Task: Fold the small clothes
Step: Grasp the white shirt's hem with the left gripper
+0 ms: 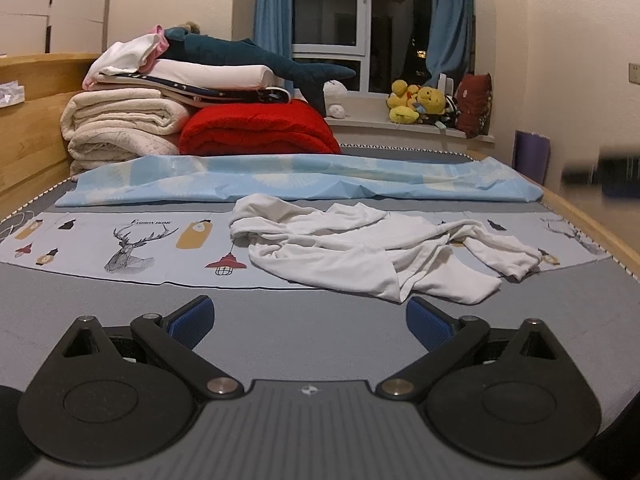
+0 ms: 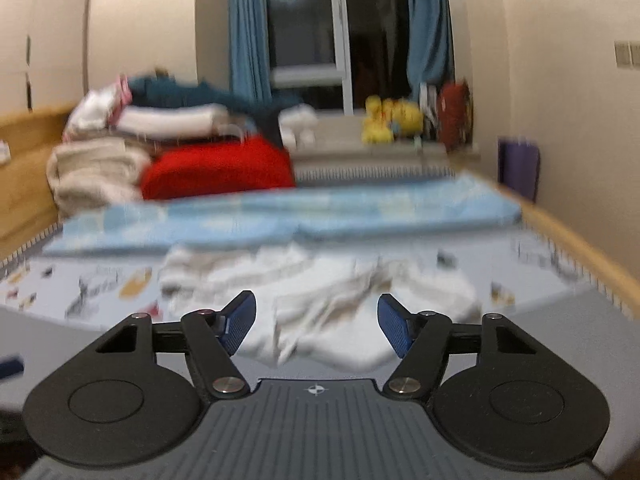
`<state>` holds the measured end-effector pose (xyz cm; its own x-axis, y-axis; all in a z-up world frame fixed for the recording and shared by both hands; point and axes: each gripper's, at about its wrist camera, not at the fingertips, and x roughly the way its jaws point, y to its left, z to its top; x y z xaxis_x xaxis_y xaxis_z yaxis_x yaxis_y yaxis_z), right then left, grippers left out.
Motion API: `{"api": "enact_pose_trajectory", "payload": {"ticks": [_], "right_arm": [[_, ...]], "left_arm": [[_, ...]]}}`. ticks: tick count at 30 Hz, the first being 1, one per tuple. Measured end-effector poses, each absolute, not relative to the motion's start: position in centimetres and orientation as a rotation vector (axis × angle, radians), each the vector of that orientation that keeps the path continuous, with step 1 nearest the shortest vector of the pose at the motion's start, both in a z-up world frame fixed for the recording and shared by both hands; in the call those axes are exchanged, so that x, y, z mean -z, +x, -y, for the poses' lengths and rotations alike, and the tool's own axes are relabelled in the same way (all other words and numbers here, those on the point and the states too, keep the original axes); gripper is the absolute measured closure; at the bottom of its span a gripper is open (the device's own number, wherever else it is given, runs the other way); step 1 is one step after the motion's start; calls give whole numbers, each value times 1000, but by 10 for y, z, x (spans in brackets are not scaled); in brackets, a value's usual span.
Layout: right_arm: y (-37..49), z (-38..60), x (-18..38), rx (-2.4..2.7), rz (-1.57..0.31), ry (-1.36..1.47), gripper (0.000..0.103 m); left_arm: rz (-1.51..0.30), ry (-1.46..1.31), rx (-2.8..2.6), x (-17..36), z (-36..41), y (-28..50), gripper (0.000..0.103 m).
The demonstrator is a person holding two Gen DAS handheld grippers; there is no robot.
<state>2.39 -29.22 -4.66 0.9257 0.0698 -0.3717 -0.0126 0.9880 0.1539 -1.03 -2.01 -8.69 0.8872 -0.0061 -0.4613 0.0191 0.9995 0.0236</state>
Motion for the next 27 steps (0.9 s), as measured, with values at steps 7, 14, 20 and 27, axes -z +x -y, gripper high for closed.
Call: {"api": "enact_pose_trajectory", "payload": {"ticks": [7,14,20,27], "right_arm": [[63,323,79,4,-433,122,55],[91,328,93,18,-549,97,61],[99,338,98,52,-563,152,58],[108,352,100,91,-587,174,56]], "left_arm": [[-586,76,58,104,19,36,51],[-650,88,9,139,24,156,71],[-792,-131,-35,189,20,270,25],[-935,-361,-128,242,8,342,17]]}}
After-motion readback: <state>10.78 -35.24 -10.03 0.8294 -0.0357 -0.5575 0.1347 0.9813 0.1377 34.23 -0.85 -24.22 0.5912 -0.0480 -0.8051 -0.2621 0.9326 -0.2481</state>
